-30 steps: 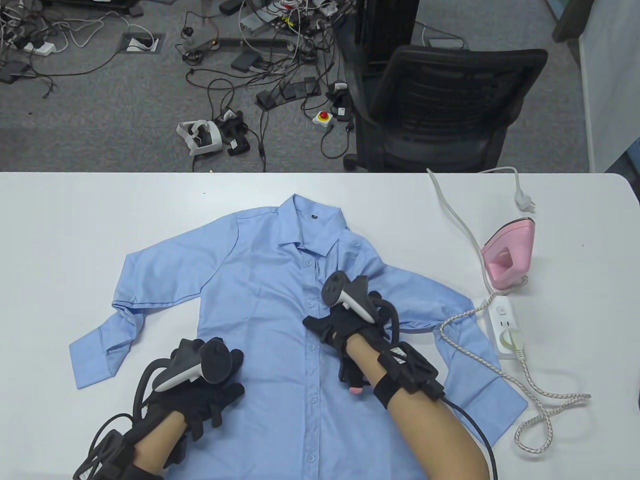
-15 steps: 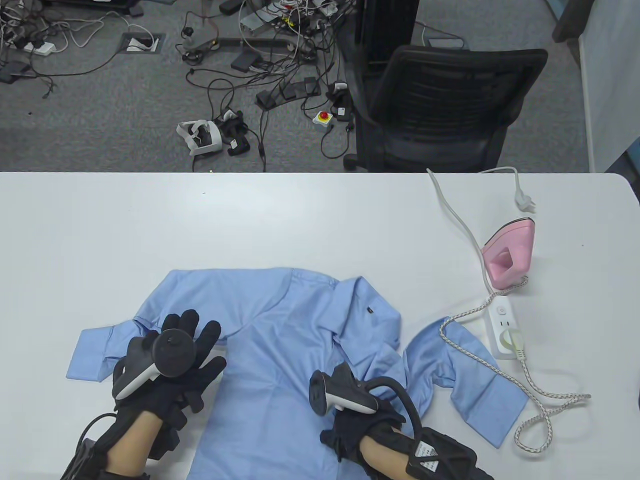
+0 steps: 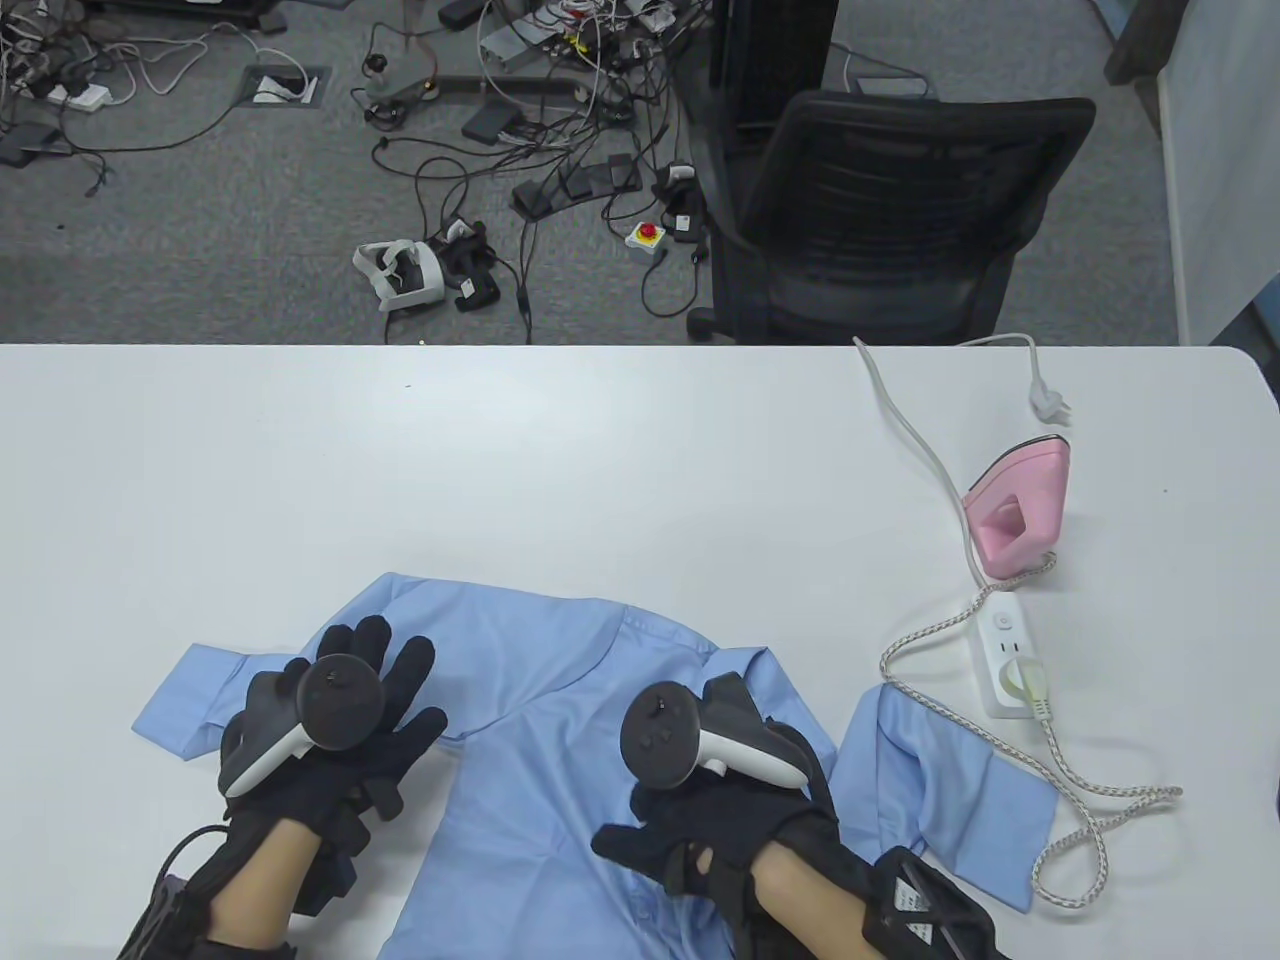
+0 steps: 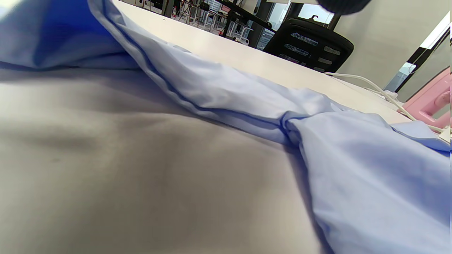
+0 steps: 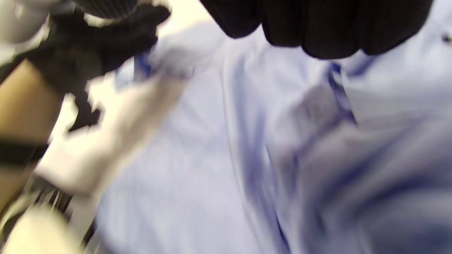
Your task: Iron long-sleeve shirt with electric iron on table
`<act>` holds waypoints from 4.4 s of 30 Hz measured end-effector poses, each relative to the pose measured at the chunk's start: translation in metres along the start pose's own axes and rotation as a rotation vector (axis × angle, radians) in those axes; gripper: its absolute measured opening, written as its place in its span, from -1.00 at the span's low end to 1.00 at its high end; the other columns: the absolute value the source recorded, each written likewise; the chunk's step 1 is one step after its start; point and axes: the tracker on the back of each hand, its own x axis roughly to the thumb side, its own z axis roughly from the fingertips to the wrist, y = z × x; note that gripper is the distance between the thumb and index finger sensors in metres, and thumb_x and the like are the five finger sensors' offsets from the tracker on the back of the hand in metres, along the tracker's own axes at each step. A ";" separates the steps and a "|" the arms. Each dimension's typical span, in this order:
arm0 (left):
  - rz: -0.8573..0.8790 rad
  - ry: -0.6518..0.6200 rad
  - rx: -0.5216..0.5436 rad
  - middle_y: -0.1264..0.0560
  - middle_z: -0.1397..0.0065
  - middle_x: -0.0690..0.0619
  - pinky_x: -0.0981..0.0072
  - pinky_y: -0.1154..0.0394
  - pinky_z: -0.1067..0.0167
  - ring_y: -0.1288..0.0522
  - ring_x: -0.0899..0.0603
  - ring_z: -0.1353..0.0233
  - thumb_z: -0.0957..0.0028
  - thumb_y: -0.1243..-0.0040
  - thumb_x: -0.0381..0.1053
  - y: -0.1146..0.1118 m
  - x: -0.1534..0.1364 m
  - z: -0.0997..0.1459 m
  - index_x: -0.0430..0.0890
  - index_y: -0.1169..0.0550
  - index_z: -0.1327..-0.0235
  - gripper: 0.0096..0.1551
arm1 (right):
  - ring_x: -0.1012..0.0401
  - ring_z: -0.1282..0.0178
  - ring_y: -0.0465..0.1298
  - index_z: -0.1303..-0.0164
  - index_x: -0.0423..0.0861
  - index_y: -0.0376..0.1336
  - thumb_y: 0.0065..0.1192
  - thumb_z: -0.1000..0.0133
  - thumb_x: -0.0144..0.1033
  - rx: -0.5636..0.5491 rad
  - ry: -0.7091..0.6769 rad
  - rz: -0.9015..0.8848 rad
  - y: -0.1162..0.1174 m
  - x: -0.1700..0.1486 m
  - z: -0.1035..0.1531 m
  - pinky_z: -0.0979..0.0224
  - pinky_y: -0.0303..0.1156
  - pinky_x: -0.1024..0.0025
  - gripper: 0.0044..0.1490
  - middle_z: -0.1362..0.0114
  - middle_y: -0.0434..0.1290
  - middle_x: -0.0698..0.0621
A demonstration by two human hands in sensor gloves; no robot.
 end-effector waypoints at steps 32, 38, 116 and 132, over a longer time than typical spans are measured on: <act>0.028 0.372 -0.078 0.35 -0.71 0.08 -0.29 0.48 -0.37 0.44 -0.20 -0.62 -0.10 0.16 0.44 -0.011 -0.081 -0.016 0.38 0.00 -0.53 -0.27 | -0.15 -0.48 -0.60 -0.31 0.18 -0.63 -0.15 0.25 0.53 0.005 0.539 0.005 0.039 -0.171 -0.098 -0.40 -0.34 -0.34 0.26 -0.45 -0.67 0.02; -0.016 0.421 -0.114 0.34 -0.70 0.10 -0.27 0.50 -0.37 0.45 -0.18 -0.62 -0.11 0.12 0.41 -0.020 -0.086 -0.024 0.44 0.01 -0.49 -0.31 | -0.14 -0.49 -0.59 -0.33 0.18 -0.60 -0.10 0.24 0.50 -0.022 0.557 -0.034 0.038 -0.199 -0.077 -0.41 -0.35 -0.31 0.27 -0.46 -0.66 0.02; -0.049 0.369 -0.209 0.38 -0.69 0.07 -0.26 0.54 -0.35 0.49 -0.16 -0.60 -0.13 0.15 0.40 -0.025 -0.061 -0.033 0.39 0.12 -0.48 -0.26 | 0.01 -0.29 0.30 -0.45 -0.08 -0.27 0.01 0.28 0.46 -0.826 1.224 0.452 -0.136 -0.292 -0.018 -0.24 0.38 0.11 0.29 -0.44 -0.04 -0.09; -0.054 0.374 -0.209 0.38 -0.69 0.07 -0.26 0.54 -0.35 0.49 -0.16 -0.60 -0.13 0.16 0.41 -0.025 -0.060 -0.033 0.39 0.12 -0.48 -0.26 | 0.14 -0.01 0.55 0.03 0.07 0.26 0.16 0.24 0.34 -0.848 1.225 0.115 -0.138 -0.357 -0.051 -0.05 0.56 0.18 -0.28 -0.15 0.38 0.06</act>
